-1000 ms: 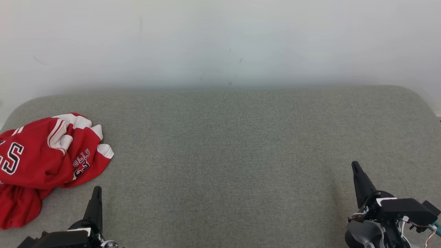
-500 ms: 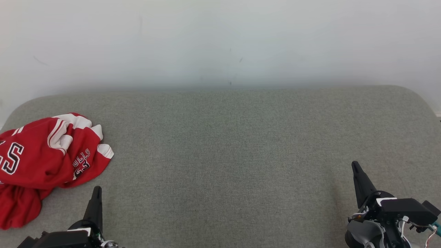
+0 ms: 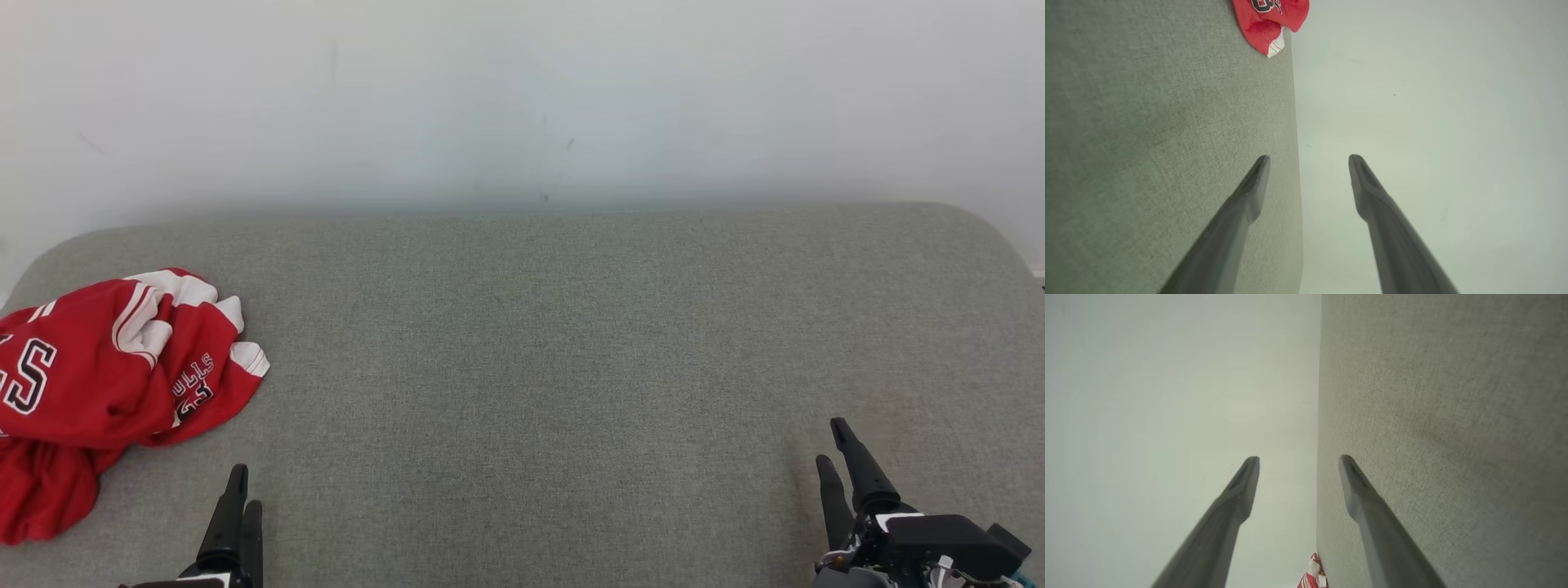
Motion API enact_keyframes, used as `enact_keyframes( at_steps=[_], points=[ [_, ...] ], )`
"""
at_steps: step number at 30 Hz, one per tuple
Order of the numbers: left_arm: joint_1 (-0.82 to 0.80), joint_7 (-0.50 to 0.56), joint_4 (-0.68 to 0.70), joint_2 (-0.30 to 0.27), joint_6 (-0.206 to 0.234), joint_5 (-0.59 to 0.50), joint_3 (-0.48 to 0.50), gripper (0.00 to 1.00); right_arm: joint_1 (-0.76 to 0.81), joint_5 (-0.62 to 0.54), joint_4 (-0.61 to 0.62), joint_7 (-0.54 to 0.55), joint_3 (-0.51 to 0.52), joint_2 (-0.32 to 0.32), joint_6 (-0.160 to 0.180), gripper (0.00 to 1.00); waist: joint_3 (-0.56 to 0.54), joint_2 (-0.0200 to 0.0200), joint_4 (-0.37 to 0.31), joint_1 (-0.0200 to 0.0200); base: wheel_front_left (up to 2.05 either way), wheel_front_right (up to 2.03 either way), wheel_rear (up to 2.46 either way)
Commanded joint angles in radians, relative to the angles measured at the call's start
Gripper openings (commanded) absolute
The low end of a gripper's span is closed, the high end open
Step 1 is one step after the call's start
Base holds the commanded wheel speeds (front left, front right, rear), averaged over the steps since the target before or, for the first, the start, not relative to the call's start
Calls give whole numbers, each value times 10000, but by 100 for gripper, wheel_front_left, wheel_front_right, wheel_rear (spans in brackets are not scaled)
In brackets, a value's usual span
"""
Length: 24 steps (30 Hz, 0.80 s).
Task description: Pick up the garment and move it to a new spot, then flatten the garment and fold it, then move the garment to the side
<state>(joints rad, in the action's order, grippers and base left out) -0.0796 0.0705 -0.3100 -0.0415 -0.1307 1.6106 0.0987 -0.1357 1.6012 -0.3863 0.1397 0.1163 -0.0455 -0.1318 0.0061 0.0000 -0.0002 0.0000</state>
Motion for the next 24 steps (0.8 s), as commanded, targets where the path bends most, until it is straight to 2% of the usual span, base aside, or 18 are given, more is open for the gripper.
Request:
enact_keyframes(
  at_steps=[1, 9, 19, 24],
  points=[
    [-149, -47, 308, -43, 0, -8, -49, 100, -189, -130, 234, -124, -132, -46, 1, 100, -6, 0, -1, 0, 0, 0, 0],
    [-53, -583, 579, -235, 0, -837, -438, 100, -157, -1210, 395, -579, -520, -133, 2, 100, -38, 0, -3, 0, 0, 0, 0],
    [-79, -991, 748, -168, 0, -3227, -480, 100, -45, -4397, 763, -1070, -578, -56, 4, 100, -59, 0, -9, 0, 0, 0, 0],
    [-46, -1172, 989, -125, 0, -4302, -579, 100, 80, -5543, 1055, -1294, -669, -39, 5, 100, -73, 0, -23, 0, 0, 0, 0]
  ],
)
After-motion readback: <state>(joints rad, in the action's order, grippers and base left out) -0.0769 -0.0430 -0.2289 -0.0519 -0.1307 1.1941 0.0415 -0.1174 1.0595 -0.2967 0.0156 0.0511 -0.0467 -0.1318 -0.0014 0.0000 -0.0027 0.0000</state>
